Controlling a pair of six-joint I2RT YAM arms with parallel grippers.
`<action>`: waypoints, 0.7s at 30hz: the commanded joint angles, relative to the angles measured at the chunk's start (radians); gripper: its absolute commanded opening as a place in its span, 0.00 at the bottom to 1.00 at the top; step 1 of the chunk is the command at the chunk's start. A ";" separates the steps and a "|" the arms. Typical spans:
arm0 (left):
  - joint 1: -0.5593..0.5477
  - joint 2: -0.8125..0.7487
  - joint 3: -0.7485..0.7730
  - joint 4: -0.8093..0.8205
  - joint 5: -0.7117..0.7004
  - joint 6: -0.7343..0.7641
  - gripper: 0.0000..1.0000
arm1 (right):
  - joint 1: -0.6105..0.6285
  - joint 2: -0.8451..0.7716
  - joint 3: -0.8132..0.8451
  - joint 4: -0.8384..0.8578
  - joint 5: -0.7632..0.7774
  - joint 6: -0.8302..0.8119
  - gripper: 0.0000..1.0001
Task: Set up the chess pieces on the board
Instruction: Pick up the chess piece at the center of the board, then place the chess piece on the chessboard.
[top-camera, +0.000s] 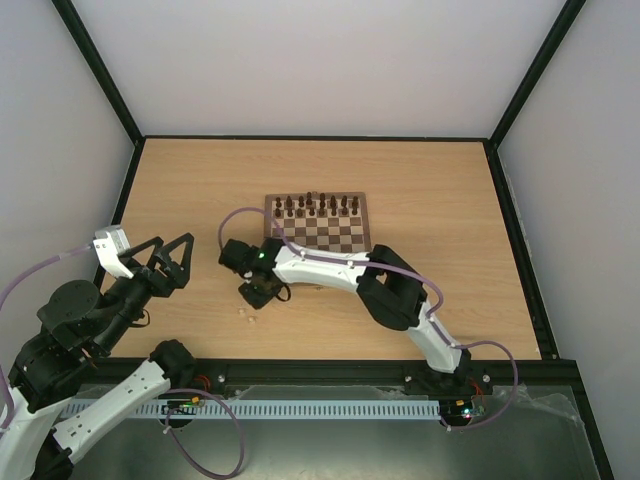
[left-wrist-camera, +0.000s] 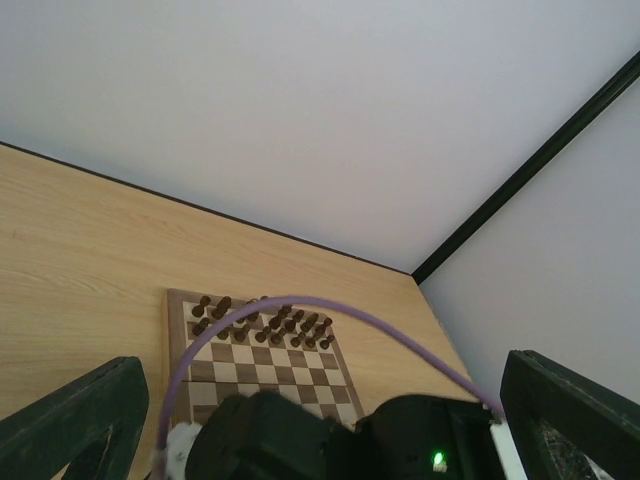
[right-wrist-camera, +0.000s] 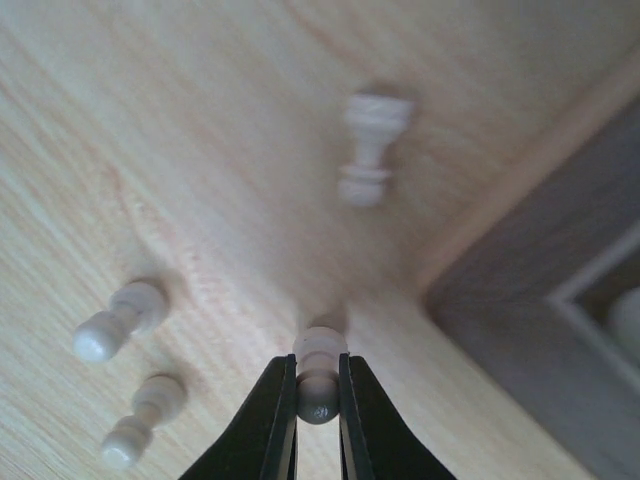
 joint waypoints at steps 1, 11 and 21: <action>0.005 -0.008 0.011 0.006 -0.009 -0.003 1.00 | -0.069 -0.095 0.017 -0.071 0.022 -0.020 0.09; 0.005 -0.011 0.011 0.005 -0.011 0.001 1.00 | -0.159 -0.099 0.112 -0.090 -0.003 -0.045 0.10; 0.005 -0.013 0.002 0.003 -0.011 -0.003 1.00 | -0.188 -0.020 0.186 -0.158 0.081 -0.052 0.11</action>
